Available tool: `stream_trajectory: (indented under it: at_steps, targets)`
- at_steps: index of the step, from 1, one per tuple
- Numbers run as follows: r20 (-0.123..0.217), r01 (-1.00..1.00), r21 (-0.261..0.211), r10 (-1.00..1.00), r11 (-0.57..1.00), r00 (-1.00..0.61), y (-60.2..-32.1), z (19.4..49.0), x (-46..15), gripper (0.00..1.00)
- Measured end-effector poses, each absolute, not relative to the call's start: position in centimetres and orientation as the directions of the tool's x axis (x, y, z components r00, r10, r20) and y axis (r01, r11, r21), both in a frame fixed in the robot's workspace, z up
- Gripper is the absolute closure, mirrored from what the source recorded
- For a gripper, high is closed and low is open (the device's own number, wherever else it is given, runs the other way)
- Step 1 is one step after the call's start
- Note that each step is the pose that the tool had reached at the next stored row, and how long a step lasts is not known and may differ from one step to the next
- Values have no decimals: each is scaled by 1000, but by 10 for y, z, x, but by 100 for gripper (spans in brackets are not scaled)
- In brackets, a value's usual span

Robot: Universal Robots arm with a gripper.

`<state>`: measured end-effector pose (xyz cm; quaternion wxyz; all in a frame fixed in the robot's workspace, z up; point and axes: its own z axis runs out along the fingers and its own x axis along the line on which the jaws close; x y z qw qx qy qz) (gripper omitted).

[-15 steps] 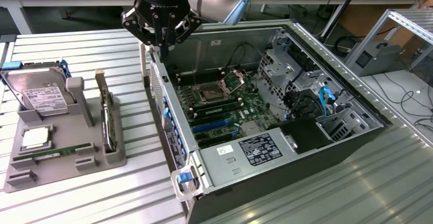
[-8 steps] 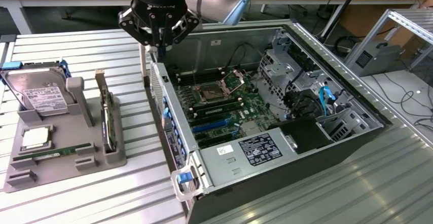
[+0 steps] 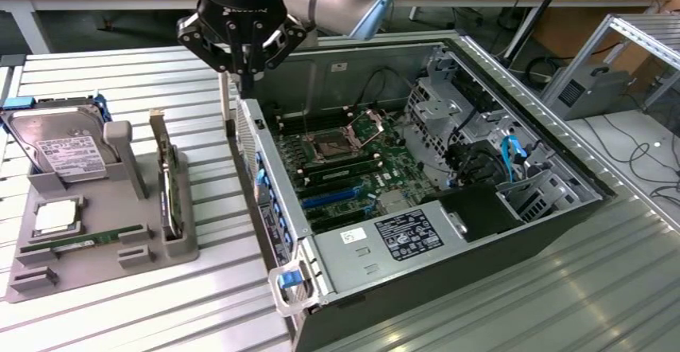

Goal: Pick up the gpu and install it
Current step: 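Reach for the gpu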

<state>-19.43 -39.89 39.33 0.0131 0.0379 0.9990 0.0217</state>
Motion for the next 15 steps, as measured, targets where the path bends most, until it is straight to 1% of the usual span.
stream_trajectory:
  at_steps: [15]
  targets:
    - [-25, 75, 44, 76, 996, -997, -399, 393, -207, 89]
